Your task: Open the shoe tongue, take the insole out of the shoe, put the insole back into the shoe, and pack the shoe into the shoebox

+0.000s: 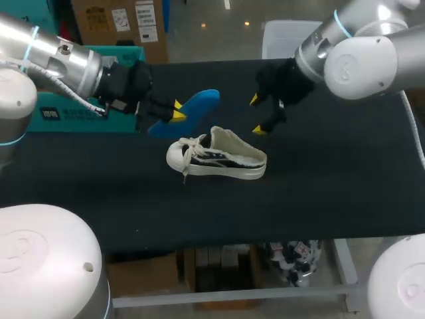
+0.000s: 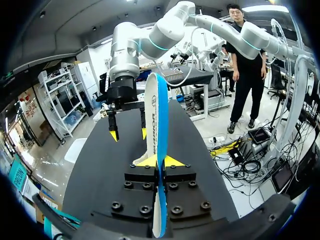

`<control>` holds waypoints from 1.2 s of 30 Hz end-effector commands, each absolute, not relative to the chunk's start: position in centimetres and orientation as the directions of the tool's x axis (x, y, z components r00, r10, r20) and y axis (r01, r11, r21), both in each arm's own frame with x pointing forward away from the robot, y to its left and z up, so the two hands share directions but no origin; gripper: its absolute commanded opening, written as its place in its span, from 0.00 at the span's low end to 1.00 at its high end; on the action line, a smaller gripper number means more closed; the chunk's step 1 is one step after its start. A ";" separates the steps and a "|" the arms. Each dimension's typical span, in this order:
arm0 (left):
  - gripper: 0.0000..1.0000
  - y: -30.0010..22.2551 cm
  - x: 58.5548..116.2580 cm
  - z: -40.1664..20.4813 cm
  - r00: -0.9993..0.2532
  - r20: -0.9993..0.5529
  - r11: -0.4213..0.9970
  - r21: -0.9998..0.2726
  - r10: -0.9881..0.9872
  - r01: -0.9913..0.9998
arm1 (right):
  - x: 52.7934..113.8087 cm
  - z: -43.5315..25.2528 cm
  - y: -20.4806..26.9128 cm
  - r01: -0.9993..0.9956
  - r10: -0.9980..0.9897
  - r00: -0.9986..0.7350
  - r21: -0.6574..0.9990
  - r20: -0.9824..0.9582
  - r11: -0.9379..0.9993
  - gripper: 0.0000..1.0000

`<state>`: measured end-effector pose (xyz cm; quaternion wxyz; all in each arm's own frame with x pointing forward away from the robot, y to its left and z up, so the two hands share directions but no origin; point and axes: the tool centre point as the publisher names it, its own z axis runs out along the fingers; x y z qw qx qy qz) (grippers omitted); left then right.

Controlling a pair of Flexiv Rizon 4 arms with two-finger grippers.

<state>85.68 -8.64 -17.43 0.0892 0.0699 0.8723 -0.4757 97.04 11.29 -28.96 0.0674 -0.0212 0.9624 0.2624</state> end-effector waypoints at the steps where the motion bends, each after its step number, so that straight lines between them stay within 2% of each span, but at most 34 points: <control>1: 0.00 -5.1 83.4 -17.3 -0.957 -0.277 0.539 -0.821 -0.083 0.191 | 97.8 -29.6 13.2 -0.039 -0.010 -0.992 0.229 -0.125 0.973 1.00; 17: 0.00 0.7 81.7 -19.6 -0.942 -0.268 0.586 -0.804 -0.202 0.103 | 95.2 -31.9 17.1 -0.006 -0.004 -0.997 0.026 -0.075 1.000 1.00; 30: 0.00 2.5 81.3 -21.4 -0.938 -0.264 0.609 -0.789 -0.223 0.078 | 95.9 -34.1 18.6 0.026 0.027 -0.997 0.012 -0.067 1.000 1.00; 32: 0.00 2.7 81.4 -21.5 -0.938 -0.264 0.611 -0.788 -0.224 0.076 | 96.0 -34.5 18.9 0.030 0.030 -0.997 0.008 -0.064 1.000 0.95; 33: 0.00 2.7 81.5 -21.6 -0.939 -0.262 0.611 -0.788 -0.224 0.074 | 96.0 -34.6 18.9 0.045 0.044 -0.997 -0.014 -0.070 0.999 0.79; 34: 0.00 2.8 81.6 -21.8 -0.939 -0.260 0.612 -0.787 -0.225 0.072 | 96.0 -34.7 18.9 0.053 0.051 -0.996 -0.021 -0.072 0.998 0.51; 36: 0.00 2.8 81.7 -21.9 -0.939 -0.258 0.614 -0.786 -0.226 0.068 | 96.1 -34.8 19.0 0.067 0.064 -0.995 -0.033 -0.079 0.997 0.30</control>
